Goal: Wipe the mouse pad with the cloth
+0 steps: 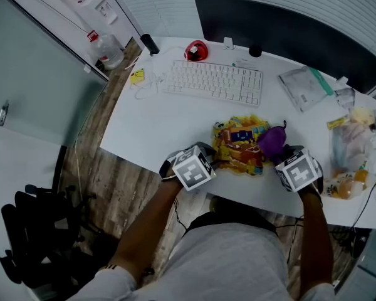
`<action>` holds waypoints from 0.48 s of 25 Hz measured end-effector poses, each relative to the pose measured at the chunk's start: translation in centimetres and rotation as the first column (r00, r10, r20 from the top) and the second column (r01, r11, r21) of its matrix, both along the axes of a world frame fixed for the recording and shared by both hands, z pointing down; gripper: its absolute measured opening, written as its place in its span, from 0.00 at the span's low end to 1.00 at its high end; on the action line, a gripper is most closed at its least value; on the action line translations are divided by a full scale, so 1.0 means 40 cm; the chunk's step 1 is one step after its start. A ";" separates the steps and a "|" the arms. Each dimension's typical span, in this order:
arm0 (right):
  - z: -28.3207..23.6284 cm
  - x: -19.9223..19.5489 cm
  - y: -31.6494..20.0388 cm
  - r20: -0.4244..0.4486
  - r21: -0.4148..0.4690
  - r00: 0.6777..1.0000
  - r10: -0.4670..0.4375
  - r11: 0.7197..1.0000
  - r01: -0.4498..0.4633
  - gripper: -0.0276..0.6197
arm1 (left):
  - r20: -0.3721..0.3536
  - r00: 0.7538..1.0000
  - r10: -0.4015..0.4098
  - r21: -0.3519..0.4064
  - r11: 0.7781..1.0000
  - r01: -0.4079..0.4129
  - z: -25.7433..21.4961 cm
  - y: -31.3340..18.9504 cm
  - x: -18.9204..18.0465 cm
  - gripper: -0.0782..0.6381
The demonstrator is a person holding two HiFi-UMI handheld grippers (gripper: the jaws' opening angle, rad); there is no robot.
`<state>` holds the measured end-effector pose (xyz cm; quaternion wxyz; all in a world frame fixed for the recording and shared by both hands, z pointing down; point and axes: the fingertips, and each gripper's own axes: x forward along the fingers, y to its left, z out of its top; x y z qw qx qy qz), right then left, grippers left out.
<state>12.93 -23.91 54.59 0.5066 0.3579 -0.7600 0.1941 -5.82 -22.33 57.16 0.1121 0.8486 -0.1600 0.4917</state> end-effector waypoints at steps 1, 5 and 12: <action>-0.003 0.003 0.002 -0.003 0.007 1.000 0.002 1.000 -0.002 0.15 | 0.002 1.000 0.001 0.001 1.000 -0.001 0.000 0.000 0.001 0.29; -0.037 -0.038 0.011 0.014 0.055 1.000 -0.024 0.998 0.024 0.15 | -0.004 1.000 0.004 0.017 1.000 -0.004 0.005 -0.001 0.000 0.29; -0.097 -0.234 0.059 0.063 0.094 0.982 -0.180 0.980 0.173 0.15 | -0.008 1.000 0.007 0.019 1.000 -0.007 0.002 0.009 -0.013 0.29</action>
